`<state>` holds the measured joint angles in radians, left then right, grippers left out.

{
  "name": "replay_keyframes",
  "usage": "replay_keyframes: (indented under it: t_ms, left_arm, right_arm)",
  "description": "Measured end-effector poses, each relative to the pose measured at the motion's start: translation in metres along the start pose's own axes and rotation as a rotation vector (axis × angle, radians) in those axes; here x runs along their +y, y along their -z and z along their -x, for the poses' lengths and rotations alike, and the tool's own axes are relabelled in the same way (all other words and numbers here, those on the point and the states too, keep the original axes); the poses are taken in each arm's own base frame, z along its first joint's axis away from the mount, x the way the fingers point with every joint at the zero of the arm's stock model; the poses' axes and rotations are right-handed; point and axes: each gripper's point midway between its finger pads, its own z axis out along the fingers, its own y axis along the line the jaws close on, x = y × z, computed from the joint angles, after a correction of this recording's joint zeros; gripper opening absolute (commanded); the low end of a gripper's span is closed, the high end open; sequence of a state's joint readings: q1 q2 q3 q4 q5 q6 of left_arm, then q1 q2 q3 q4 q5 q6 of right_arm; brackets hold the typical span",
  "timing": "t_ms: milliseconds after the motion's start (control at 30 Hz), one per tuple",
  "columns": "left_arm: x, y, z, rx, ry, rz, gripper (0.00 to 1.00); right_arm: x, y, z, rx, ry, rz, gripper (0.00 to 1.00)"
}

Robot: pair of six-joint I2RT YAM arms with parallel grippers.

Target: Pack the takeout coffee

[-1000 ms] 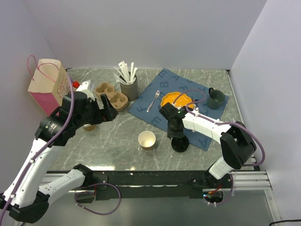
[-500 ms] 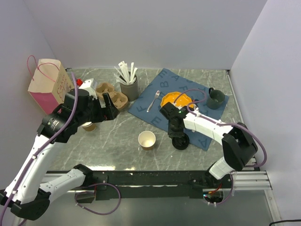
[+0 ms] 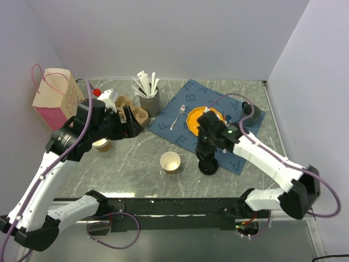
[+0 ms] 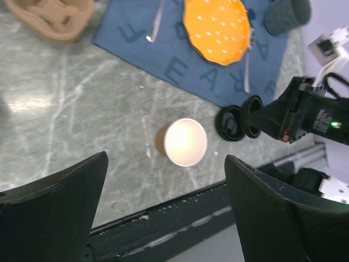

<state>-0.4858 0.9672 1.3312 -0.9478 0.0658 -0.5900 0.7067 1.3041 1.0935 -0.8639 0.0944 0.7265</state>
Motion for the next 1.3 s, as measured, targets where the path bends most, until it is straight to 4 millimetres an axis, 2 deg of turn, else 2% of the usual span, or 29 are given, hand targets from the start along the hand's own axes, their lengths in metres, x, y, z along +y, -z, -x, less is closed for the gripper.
replay_keyframes:
  t_ms: [67, 167, 300, 433, 500, 667, 867, 1133, 1200, 1300]
  left_arm:
    - [-0.009, -0.003, 0.002, 0.018, 0.008, -0.031, 0.90]
    - [-0.026, -0.010, 0.005, 0.045, 0.044, -0.099, 0.89]
    - [-0.055, -0.007, 0.012, 0.049, 0.112, -0.227, 0.86]
    - [-0.087, 0.004, 0.024, 0.039, 0.185, -0.384, 0.81]
    - [-0.100, 0.008, 0.027, 0.046, 0.224, -0.456, 0.80]
    - [-0.123, 0.014, 0.025, 0.095, 0.314, -0.596, 0.76]
    - [-0.141, 0.026, 0.035, 0.093, 0.341, -0.706, 0.73]
    - [-0.139, 0.014, 0.022, 0.152, 0.417, -0.740, 0.66]
    - [-0.141, 0.014, 0.021, 0.157, 0.424, -0.750, 0.61]
    - [-0.148, 0.017, 0.023, 0.165, 0.418, -0.787, 0.58]
  right_arm:
    - [0.017, 0.022, 0.009, -0.040, 0.027, 0.108, 0.19]
    - [0.048, 0.065, 0.024, -0.134, 0.080, 0.330, 0.21]
    - [0.090, 0.143, 0.037, -0.301, 0.177, 0.684, 0.21]
    - [0.113, 0.209, 0.040, -0.451, 0.279, 0.954, 0.20]
    - [0.120, 0.232, 0.038, -0.504, 0.327, 1.055, 0.20]
    - [0.129, 0.263, 0.035, -0.599, 0.401, 1.197, 0.20]
    - [0.136, 0.280, 0.035, -0.637, 0.438, 1.271, 0.20]
    - [0.140, 0.297, 0.037, -0.679, 0.448, 1.334, 0.20]
    - [0.141, 0.298, 0.037, -0.681, 0.449, 1.340, 0.20]
    - [0.141, 0.299, 0.038, -0.683, 0.447, 1.344, 0.20]
